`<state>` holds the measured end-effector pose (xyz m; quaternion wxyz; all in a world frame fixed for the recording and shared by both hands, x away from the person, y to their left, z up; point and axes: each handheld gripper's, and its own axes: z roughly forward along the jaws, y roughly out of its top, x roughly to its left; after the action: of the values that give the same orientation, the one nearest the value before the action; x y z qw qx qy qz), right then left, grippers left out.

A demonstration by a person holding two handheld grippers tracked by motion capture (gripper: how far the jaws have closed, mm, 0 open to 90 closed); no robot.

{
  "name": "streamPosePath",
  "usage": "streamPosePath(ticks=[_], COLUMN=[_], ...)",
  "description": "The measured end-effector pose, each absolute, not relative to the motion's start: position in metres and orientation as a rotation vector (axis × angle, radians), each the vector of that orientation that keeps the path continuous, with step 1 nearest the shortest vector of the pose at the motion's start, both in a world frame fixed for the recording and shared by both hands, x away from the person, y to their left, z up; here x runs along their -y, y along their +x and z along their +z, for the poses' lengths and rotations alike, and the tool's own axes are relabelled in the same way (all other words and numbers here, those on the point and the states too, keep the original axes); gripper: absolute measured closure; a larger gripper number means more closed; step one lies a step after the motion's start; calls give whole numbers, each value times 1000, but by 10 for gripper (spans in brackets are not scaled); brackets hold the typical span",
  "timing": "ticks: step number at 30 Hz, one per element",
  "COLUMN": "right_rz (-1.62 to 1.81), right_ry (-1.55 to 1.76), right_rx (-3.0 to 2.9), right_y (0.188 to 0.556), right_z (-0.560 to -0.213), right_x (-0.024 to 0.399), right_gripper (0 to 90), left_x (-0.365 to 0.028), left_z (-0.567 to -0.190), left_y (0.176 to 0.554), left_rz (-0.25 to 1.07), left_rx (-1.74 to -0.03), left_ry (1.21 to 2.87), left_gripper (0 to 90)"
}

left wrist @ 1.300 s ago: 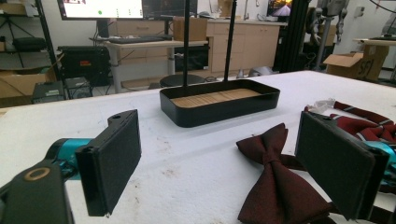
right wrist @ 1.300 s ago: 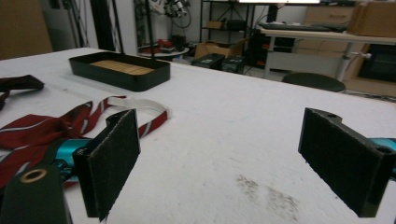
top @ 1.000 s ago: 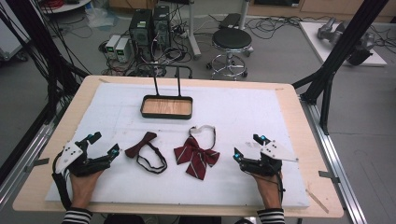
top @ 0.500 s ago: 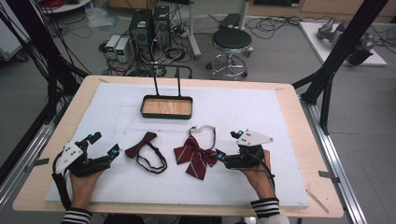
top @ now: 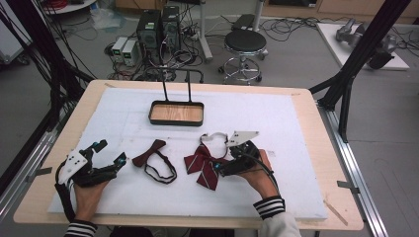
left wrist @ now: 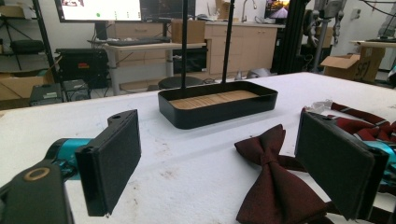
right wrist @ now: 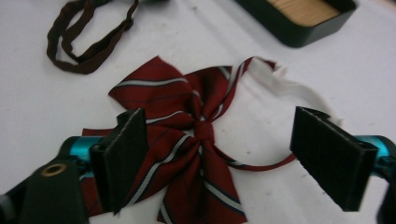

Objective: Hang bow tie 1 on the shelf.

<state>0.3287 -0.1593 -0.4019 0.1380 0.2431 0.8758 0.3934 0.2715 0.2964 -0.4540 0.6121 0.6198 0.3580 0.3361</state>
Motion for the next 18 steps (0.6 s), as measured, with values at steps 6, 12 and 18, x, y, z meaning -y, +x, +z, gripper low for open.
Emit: streamPosePath(ticks=[6,12,18], right_rz=[1058,993,920], right_ry=[678,681,659], right_rx=[-2614,-2680,-2734], right_y=[336,343,349], right_z=[-407,-410,-413], right_x=[145,137,131], right_gripper=[225,277,369], left_x=[-297,-297,-297], left_z=[-454,-454,-454], left_y=[271,272,271], left_rz=[776,775,776], left_rx=[-824,-824,-823], left_ry=[1431,1430,1430], left_gripper=[150,150,150])
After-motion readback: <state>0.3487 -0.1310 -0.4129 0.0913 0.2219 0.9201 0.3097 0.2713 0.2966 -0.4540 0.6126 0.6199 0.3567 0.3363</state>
